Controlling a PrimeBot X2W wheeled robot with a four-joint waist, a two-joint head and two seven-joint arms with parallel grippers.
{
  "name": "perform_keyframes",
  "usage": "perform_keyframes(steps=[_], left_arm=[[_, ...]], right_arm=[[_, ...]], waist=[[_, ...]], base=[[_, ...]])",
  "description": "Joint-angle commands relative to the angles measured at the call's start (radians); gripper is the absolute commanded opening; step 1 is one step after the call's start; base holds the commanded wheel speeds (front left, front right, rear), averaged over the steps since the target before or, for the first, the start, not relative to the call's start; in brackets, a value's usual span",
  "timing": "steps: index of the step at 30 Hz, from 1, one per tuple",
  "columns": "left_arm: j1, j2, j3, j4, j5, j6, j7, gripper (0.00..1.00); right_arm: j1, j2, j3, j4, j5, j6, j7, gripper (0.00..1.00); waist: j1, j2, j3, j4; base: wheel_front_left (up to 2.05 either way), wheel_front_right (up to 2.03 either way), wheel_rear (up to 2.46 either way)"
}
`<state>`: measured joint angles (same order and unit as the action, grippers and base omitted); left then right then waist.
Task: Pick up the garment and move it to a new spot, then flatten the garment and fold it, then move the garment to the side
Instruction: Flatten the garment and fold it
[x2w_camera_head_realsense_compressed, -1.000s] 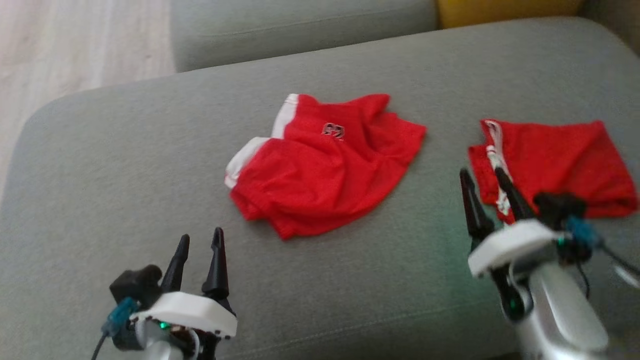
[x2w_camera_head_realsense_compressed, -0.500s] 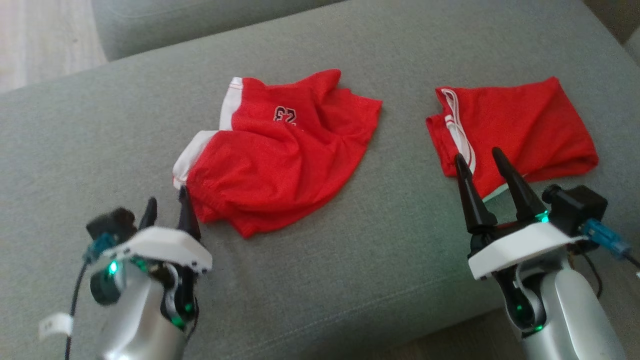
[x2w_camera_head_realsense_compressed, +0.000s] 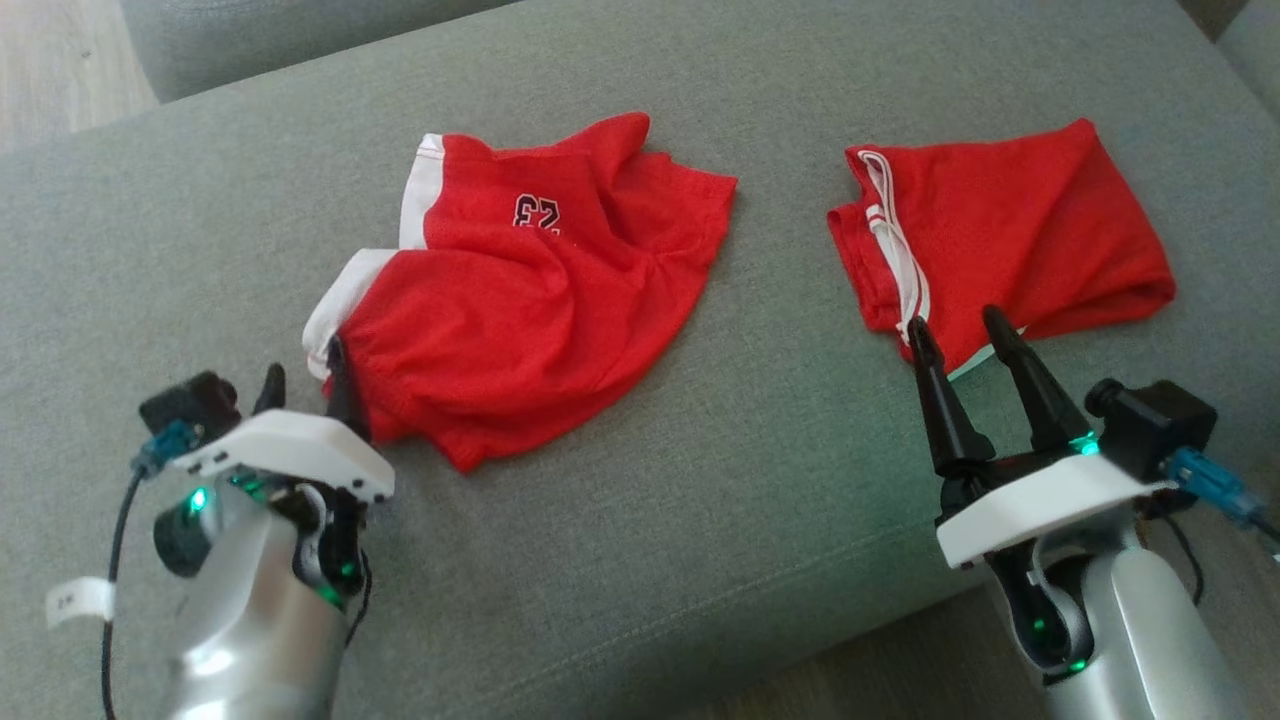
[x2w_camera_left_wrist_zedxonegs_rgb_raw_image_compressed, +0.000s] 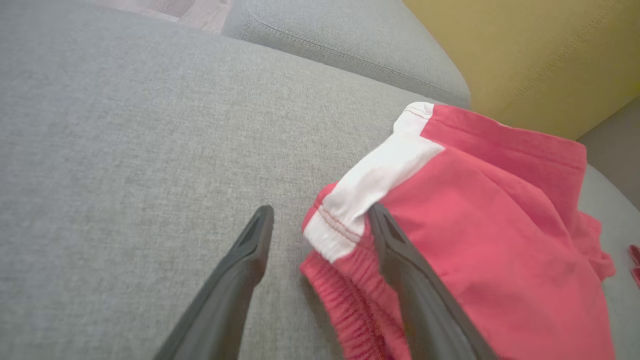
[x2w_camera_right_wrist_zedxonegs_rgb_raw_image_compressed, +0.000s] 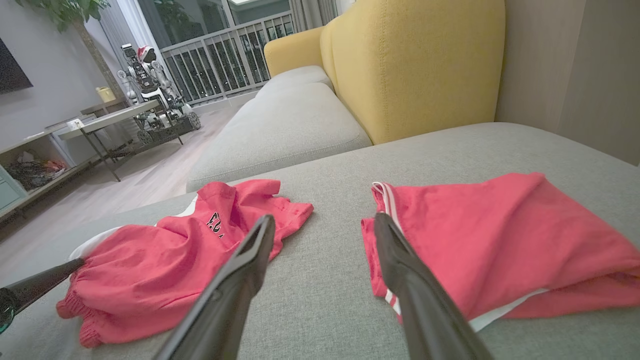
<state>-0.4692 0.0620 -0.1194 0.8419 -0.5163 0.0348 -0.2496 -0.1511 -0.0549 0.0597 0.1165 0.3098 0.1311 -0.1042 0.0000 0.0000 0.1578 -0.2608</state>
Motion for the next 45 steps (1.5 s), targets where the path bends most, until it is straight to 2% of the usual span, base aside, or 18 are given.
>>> perform_keyframes(steps=[1,8,9,10,13,17,22,26,28,30,33,36,42,45], left_arm=[[-0.056,0.033,0.028,-0.022,0.012,0.0,-0.012,1.0],[-0.094,0.036,0.014,0.046,0.041,-0.028,-0.012,1.0],[-0.099,0.035,0.013,0.056,0.041,-0.033,-0.012,0.76],[-0.104,0.034,0.012,0.065,0.042,-0.039,-0.012,0.0],[-0.115,0.034,0.015,0.068,0.052,-0.047,-0.012,0.0],[-0.114,0.04,0.022,0.0,0.096,-0.042,-0.012,0.0],[-0.079,0.037,0.021,-0.194,0.198,-0.015,-0.012,0.0],[-0.053,0.036,0.004,-0.37,0.291,-0.011,-0.012,0.0],[-0.035,0.033,-0.023,-0.441,0.331,-0.031,-0.012,0.0],[-0.006,0.029,-0.081,-0.482,0.37,-0.072,-0.012,0.0],[0.051,0.023,-0.18,-0.497,0.411,-0.118,-0.012,0.0],[0.114,0.018,-0.266,-0.479,0.426,-0.14,-0.012,0.0],[0.2,0.01,-0.346,-0.44,0.388,-0.155,0.02,0.0],[0.228,0.001,-0.379,-0.418,0.354,-0.157,0.019,0.0]], right_arm=[[-0.018,0.005,0.024,-0.035,0.01,0.0,-0.003,1.0],[-0.023,0.005,0.021,-0.025,0.009,0.0,-0.008,1.0],[-0.024,0.005,0.02,-0.024,0.009,0.0,-0.009,1.0],[-0.025,0.005,0.019,-0.023,0.008,0.0,-0.009,1.0],[-0.028,0.005,0.016,-0.023,0.007,0.0,-0.01,1.0],[-0.032,0.005,0.008,-0.022,0.005,0.0,-0.012,1.0],[-0.036,0.005,0.004,-0.022,0.003,0.0,-0.01,1.0],[-0.035,0.005,0.01,-0.02,0.003,0.0,-0.004,1.0],[-0.034,0.005,0.016,-0.017,0.006,0.0,-0.003,1.0],[-0.032,0.005,0.021,-0.014,0.007,0.0,-0.002,1.0],[-0.029,0.005,0.015,-0.01,0.006,0.0,0.001,1.0],[-0.031,0.005,0.003,-0.007,-0.003,0.0,0.009,1.0],[-0.064,0.005,0.012,-0.019,-0.058,0.0,0.05,1.0],[-0.142,0.005,0.015,-0.019,-0.098,0.0,0.127,1.0]], waist=[[0.0,0.0,0.002,-0.002],[0.0,0.0,0.008,-0.006],[0.0,0.0,0.008,-0.005],[0.0,0.0,0.008,-0.004],[0.0,0.0,0.006,0.003],[0.0,0.0,0.0,0.022],[0.0,0.0,-0.023,0.07],[0.0,0.0,-0.04,0.114],[0.0,0.0,-0.049,0.133],[0.0,0.0,-0.057,0.149],[0.0,0.0,-0.066,0.171],[0.0,0.0,-0.075,0.194],[0.0,0.0,-0.081,0.243],[0.0,0.0,-0.069,0.298]], base=[[0.0,0.0,0.0],[0.0,0.0,0.0],[0.0,0.0,0.0],[0.0,0.0,0.0],[0.0,0.0,0.0],[0.0,0.0,0.0],[0.0,0.0,0.0],[0.0,0.0,0.0],[0.0,0.0,0.0],[0.0,0.0,0.0],[0.0,0.0,0.0],[0.0,0.0,0.0],[0.0,0.0,0.0],[0.0,0.0,0.0]])
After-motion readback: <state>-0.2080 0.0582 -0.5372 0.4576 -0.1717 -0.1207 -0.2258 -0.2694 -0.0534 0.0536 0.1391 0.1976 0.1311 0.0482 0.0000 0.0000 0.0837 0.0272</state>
